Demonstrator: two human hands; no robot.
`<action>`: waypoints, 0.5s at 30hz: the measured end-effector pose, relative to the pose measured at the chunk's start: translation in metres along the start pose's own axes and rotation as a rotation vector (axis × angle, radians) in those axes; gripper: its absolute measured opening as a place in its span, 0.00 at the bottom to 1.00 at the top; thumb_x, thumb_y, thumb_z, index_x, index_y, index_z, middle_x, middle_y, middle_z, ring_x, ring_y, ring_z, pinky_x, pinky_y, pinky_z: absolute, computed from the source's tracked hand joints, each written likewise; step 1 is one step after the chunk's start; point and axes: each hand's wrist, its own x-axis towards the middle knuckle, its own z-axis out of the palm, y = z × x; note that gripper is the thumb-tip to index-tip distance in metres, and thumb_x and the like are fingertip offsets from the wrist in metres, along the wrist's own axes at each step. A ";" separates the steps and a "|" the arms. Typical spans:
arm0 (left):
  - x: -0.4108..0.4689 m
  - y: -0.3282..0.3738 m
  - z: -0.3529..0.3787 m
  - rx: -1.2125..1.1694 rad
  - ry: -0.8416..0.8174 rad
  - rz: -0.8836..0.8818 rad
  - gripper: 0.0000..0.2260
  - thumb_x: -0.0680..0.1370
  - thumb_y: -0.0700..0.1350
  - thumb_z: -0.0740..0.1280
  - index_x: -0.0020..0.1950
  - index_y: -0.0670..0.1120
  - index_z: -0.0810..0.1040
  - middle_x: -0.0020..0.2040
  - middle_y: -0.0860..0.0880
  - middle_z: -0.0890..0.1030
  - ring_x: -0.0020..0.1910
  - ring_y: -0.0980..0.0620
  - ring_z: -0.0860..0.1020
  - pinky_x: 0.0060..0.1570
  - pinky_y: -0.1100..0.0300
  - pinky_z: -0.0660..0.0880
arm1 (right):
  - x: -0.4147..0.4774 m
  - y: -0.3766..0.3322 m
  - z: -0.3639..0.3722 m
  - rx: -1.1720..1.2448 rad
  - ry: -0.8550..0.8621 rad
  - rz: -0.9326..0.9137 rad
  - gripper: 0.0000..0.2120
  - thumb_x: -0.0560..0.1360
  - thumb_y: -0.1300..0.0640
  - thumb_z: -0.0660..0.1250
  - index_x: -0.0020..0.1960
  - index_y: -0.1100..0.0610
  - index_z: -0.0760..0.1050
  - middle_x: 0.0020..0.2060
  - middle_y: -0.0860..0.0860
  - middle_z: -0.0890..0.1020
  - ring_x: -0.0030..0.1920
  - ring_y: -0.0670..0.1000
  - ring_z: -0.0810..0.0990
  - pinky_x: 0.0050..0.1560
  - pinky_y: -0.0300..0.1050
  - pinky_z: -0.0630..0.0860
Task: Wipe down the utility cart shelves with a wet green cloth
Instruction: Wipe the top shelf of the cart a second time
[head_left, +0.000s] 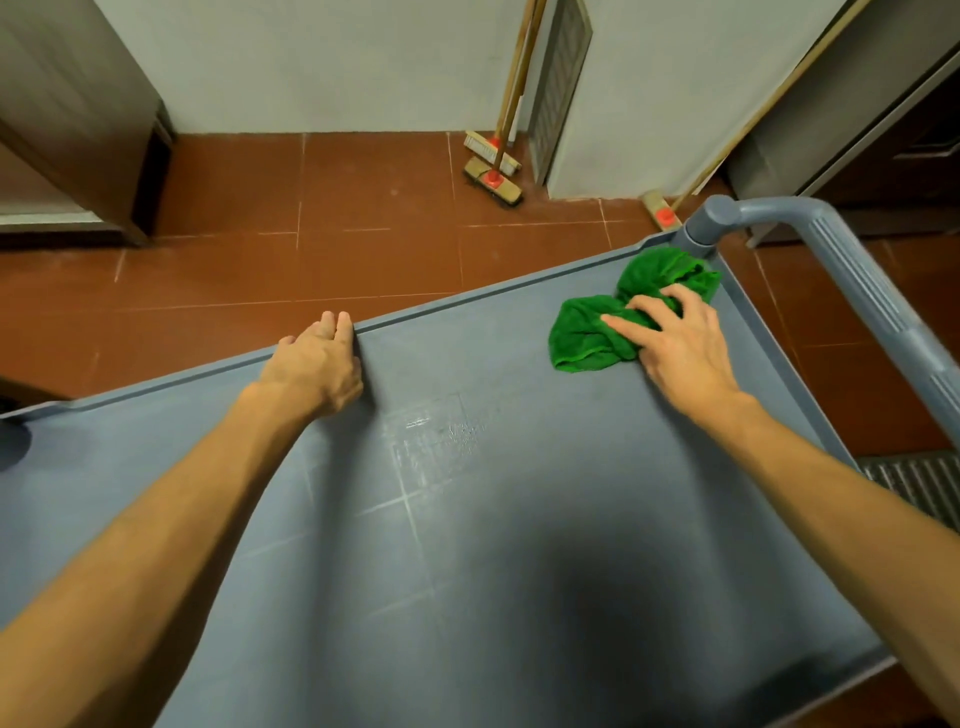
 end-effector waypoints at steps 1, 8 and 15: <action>-0.001 0.000 0.000 0.001 -0.002 0.000 0.29 0.85 0.49 0.51 0.81 0.38 0.43 0.82 0.39 0.47 0.81 0.42 0.52 0.78 0.44 0.53 | -0.004 0.008 -0.001 -0.023 -0.016 0.040 0.29 0.69 0.67 0.70 0.66 0.47 0.78 0.62 0.55 0.78 0.63 0.66 0.68 0.57 0.61 0.69; 0.000 -0.001 -0.002 -0.016 -0.013 0.007 0.29 0.85 0.48 0.51 0.82 0.40 0.43 0.82 0.41 0.48 0.81 0.43 0.52 0.78 0.45 0.53 | -0.018 0.022 -0.002 -0.013 -0.012 0.412 0.24 0.71 0.64 0.68 0.65 0.51 0.78 0.62 0.56 0.76 0.62 0.67 0.65 0.55 0.61 0.66; -0.002 0.002 -0.005 -0.045 -0.012 0.006 0.30 0.83 0.45 0.55 0.82 0.40 0.45 0.82 0.42 0.51 0.80 0.43 0.56 0.77 0.46 0.56 | -0.003 -0.023 -0.005 0.169 -0.009 0.649 0.20 0.73 0.62 0.64 0.62 0.50 0.81 0.54 0.53 0.76 0.57 0.65 0.66 0.55 0.57 0.63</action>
